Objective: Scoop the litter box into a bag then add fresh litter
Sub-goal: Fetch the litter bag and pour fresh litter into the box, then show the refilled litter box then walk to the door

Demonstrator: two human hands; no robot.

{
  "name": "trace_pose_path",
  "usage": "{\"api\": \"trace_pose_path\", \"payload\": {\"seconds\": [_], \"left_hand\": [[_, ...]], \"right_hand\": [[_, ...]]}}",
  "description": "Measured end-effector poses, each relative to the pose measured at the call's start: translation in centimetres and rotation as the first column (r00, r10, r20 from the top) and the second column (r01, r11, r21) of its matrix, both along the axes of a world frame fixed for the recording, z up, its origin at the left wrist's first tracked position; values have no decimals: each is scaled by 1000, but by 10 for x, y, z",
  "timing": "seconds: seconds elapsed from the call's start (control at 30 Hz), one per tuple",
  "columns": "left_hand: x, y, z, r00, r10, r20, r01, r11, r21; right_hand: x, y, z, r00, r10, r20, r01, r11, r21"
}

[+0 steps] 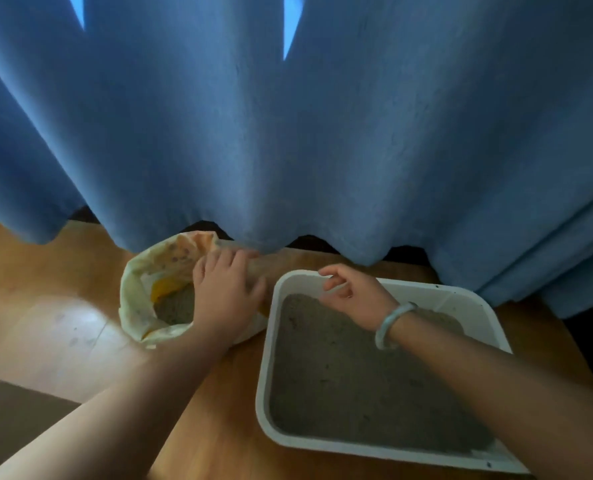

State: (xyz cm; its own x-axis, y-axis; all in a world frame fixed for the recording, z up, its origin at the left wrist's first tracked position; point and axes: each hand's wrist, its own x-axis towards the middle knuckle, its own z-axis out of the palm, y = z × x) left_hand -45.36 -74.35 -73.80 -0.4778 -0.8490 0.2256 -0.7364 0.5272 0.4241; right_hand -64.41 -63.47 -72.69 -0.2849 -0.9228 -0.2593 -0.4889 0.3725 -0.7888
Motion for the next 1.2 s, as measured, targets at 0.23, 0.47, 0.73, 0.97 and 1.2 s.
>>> {"api": "trace_pose_path", "payload": {"seconds": [0.23, 0.47, 0.73, 0.97, 1.2], "left_hand": [[-35, 51, -12, 919, -393, -27, 374, 849, 373], [-22, 54, -23, 940, -280, 196, 179, 892, 414], [-25, 80, -48, 924, -201, 326, 111, 955, 275], [-37, 63, -69, 974, 115, 194, -209, 786, 582], [-51, 63, -79, 954, 132, 271, -248, 855, 455]], "right_hand": [[-55, 69, -1, 994, 3, -106, 8, 995, 98], [-95, 123, -45, 989, 29, -147, 7, 970, 241], [-96, 150, -80, 967, 123, -223, -51, 951, 305], [-115, 179, -93, 934, 12, -356, 85, 963, 256], [-135, 197, -97, 866, -60, -497, 145, 980, 134]]}}
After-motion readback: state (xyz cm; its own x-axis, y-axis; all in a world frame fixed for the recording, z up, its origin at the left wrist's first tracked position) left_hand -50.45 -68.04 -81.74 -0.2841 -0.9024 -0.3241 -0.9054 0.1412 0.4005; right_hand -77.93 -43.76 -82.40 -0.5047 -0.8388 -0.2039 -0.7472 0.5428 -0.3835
